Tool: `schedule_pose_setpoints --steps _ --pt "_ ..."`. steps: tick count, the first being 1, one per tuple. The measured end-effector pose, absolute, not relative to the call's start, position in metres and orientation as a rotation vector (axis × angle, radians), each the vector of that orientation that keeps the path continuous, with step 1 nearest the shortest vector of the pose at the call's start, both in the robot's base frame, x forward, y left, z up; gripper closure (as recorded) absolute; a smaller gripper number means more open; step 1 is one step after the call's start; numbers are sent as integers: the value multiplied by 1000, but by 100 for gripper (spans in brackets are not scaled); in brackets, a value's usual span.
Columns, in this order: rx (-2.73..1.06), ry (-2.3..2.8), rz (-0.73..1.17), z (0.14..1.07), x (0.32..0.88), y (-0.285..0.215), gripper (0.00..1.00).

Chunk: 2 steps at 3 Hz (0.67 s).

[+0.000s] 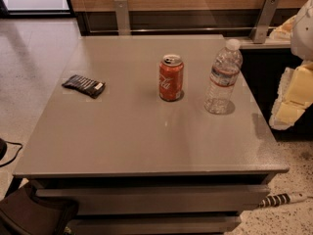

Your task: Move water bottle near rxbar chocolate

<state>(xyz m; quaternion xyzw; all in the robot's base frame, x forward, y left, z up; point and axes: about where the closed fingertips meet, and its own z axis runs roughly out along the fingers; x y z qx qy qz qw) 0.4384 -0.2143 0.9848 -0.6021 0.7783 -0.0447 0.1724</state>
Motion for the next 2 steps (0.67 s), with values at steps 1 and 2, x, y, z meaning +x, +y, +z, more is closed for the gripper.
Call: schedule_pose_setpoints --steps 1,2 --pt "-1708 2208 -127 985 438 -214 0" --pt "-1635 2174 -82 981 449 -216 0"
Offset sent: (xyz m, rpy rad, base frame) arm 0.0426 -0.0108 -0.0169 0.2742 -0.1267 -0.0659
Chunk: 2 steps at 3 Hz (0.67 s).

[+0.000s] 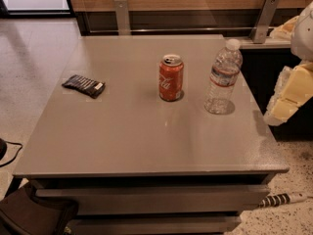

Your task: Move water bottle near rxbar chocolate

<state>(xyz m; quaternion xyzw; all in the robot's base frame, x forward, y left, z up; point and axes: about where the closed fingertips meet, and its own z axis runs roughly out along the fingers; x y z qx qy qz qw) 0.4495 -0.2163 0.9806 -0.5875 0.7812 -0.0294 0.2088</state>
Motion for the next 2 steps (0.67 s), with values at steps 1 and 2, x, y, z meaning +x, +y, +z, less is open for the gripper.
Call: schedule_pose_setpoints --steps 1,2 --pt "-1447 2064 57 962 478 -223 0" --pt "-1292 1920 160 957 504 -225 0"
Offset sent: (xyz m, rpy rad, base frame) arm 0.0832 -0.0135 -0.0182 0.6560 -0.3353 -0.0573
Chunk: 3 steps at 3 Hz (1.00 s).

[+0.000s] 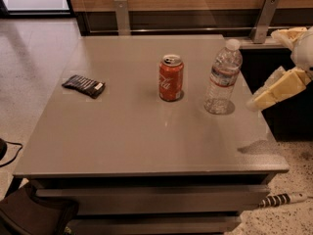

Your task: Move water bottle near rxbar chocolate

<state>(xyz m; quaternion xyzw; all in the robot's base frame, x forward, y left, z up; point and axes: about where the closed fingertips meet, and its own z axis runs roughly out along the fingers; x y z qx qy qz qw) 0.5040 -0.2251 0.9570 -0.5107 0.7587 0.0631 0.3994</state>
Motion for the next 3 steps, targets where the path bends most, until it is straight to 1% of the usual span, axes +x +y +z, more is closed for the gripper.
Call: schedule_pose_setpoints --steps 1,3 --pt "-1150 1786 248 943 520 -222 0" --pt "-998 1621 474 922 541 -191 0"
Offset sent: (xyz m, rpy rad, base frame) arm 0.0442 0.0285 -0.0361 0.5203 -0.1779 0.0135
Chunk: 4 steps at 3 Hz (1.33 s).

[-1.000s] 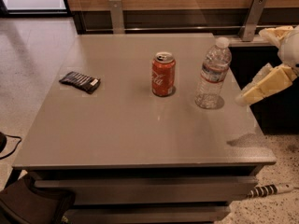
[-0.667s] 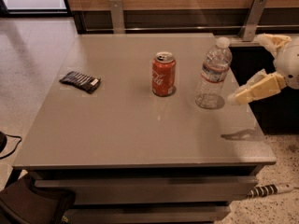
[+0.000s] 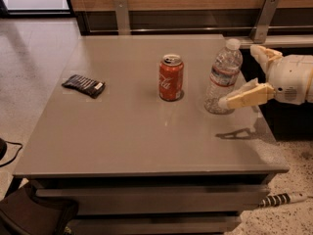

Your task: Move water bottle near rxbar chocolate

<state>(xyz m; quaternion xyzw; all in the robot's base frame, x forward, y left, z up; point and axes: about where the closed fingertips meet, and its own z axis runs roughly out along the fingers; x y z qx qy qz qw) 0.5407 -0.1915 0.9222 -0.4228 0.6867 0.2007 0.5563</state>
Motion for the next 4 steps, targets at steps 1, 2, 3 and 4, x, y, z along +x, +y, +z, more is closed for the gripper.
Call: schedule_pose_setpoints --steps 1,2,3,4 --pt "-954 1566 598 913 550 -175 0" --pt "-901 1515 727 901 562 -159 3" --pt "-874 1509 774 896 568 -153 26" --pt "-877 1507 777 896 568 -150 50"
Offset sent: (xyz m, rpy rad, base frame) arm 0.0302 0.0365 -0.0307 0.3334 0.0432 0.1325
